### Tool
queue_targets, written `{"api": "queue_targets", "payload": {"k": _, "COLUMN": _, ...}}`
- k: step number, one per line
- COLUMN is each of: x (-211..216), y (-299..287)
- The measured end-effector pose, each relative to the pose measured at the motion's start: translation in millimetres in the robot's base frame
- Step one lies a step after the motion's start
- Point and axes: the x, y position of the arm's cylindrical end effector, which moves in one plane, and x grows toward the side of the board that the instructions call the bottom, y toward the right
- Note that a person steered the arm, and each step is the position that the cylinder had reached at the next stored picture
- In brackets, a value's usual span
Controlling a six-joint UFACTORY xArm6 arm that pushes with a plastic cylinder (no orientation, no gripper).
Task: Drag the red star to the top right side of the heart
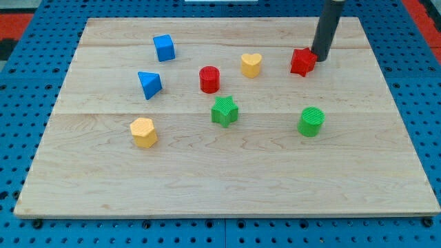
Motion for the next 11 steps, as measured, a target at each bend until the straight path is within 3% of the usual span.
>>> {"api": "queue_targets", "payload": {"k": 2, "x": 58.4, "y": 48.4}}
{"api": "queue_targets", "payload": {"k": 4, "x": 60.4, "y": 3.0}}
{"api": "queue_targets", "payload": {"k": 6, "x": -2.6, "y": -32.9}}
{"api": "queue_targets", "payload": {"k": 7, "x": -13.8, "y": -34.0}}
{"api": "queue_targets", "payload": {"k": 8, "x": 22.5, "y": -31.0}}
{"api": "queue_targets", "payload": {"k": 9, "x": 29.5, "y": -64.4}}
{"api": "queue_targets", "payload": {"k": 11, "x": -18.2, "y": -104.2}}
